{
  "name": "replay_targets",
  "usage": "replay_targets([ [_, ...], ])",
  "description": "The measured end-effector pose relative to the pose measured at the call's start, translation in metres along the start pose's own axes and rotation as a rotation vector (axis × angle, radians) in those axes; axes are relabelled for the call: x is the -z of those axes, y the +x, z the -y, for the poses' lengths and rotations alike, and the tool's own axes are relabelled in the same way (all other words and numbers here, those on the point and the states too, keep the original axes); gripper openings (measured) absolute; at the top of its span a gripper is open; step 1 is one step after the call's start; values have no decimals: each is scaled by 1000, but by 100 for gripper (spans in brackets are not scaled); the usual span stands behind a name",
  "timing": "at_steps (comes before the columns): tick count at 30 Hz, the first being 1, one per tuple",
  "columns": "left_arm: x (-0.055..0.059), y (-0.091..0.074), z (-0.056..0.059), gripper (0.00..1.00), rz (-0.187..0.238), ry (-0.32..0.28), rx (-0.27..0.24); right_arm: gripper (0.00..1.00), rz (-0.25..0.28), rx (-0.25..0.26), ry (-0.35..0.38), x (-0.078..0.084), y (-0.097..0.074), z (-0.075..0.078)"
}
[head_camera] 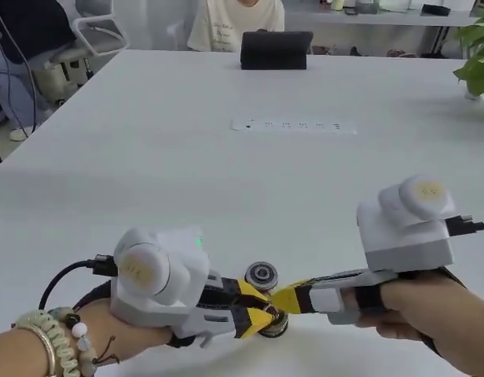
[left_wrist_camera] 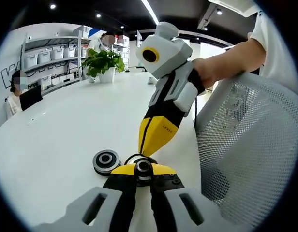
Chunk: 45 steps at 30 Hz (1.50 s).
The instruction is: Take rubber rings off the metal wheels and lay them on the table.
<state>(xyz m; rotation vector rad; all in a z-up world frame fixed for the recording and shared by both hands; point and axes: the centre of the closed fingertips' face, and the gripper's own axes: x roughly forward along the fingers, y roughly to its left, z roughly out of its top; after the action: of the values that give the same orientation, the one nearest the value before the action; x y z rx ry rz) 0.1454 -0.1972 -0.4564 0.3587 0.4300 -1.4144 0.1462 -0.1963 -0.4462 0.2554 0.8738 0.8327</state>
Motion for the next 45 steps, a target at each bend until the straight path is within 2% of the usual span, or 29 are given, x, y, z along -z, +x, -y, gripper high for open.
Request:
replay_targets([
  [2, 0, 0, -1, 5, -2, -21, 2, 0, -12, 16, 4, 3, 0, 4],
  [7, 0, 0, 0, 5, -9, -12, 4, 0, -31, 44, 16, 7, 1, 11],
  [21, 0, 0, -1, 5, -26, 1, 8, 0, -61, 54, 7, 12, 3, 12],
  [25, 0, 0, 1, 9, -22, -22, 30, 0, -65, 60, 7, 13, 3, 13],
  [28, 0, 0, 1, 10, -35, -30, 29, 0, -64, 64, 8, 13, 3, 14],
  [32, 0, -1, 6, 14, -44, -38, 53, 0, -62, 65, 11, 12, 1, 14],
  [35, 1, -2, 6, 15, -62, -32, 55, 0, -64, 66, 11, 12, 0, 13],
  [37, 3, -3, 4, 15, -90, -30, 50, 0, -66, 65, 10, 12, -1, 13],
  [45, -3, -12, 10, 24, -83, 7, 78, 0, -52, 56, 11, 8, -5, 9],
])
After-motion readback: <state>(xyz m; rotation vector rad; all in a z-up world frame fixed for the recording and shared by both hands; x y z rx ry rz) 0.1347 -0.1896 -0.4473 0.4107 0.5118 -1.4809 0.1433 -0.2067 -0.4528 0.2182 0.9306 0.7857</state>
